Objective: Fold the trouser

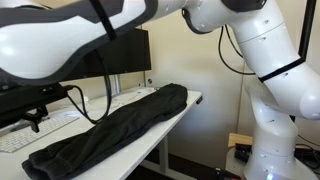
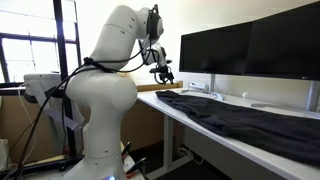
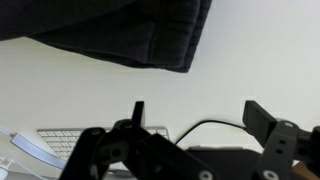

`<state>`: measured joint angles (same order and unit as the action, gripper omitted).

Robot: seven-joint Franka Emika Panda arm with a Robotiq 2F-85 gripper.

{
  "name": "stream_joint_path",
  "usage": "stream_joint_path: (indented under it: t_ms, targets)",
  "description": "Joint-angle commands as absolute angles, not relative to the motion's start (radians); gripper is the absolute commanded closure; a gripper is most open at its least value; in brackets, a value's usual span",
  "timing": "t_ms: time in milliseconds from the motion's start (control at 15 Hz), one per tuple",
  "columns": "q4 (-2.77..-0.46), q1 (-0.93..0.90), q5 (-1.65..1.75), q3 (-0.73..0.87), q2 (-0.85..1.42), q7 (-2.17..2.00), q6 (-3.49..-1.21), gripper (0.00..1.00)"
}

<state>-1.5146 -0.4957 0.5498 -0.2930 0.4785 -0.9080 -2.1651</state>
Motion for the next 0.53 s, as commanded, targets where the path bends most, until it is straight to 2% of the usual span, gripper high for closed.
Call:
stream_joint_path:
  t_ms: [0, 133, 467]
  targets:
    - [-1.266, -0.595, 0.499, -0.22, 0.611, -0.875, -1.997, 0.0]
    - [-1.144, -0.641, 0.477, -0.182, 0.666, -0.86, -1.873, 0.0]
    - [-0.881, -0.656, 0.455, -0.214, 0.783, -0.873, -1.544, 0.0]
